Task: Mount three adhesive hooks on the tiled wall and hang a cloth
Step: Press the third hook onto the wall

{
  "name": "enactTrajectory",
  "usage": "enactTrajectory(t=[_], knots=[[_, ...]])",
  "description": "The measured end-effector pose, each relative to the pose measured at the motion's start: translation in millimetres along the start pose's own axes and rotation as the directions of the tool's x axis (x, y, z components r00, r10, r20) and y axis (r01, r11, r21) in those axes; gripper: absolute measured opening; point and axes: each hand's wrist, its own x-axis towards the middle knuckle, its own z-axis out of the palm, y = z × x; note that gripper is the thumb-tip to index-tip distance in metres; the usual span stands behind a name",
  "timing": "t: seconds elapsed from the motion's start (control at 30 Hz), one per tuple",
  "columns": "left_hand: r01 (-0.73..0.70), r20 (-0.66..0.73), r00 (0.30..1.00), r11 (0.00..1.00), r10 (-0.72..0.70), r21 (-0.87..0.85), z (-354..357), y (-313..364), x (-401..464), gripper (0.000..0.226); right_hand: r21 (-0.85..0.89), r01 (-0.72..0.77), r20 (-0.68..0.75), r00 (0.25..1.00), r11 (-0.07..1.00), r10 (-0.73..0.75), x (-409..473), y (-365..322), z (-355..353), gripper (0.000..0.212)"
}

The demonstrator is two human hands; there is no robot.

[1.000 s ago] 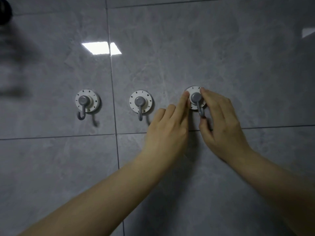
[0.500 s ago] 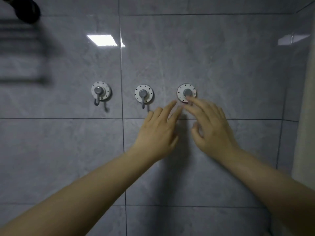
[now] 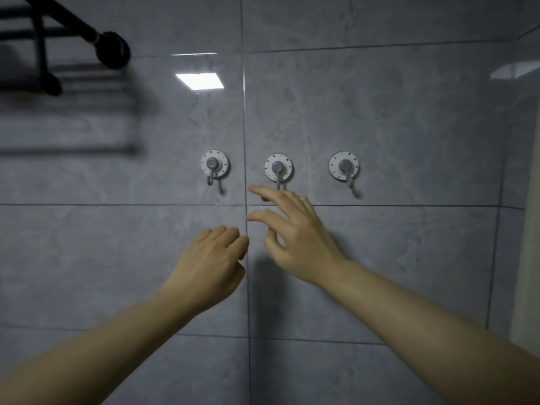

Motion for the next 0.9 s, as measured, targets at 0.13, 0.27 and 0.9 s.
enactTrajectory(t=[0.13,0.27,0.9], knots=[[0.036,0.017,0.999,0.997,-0.037,0.069,-22.2,-45.6,-32.5,0.016,0.063,0.006,0.014,1.0,0.998,-0.007,26.7,-35.8,27.7,0.037],[0.065,0.09,0.993,0.984,-0.081,0.164,-43.7,-92.5,-70.7,0.017,0.102,0.016,0.028,0.999,0.995,-0.019,53.8,-75.8,54.2,0.035],[0.206,0.41,0.791,0.829,-0.454,0.519,-154.5,-287.5,-363.8,0.013,0.446,-0.094,0.293,0.955,0.89,-0.046,141.6,-335.1,276.6,0.034]])
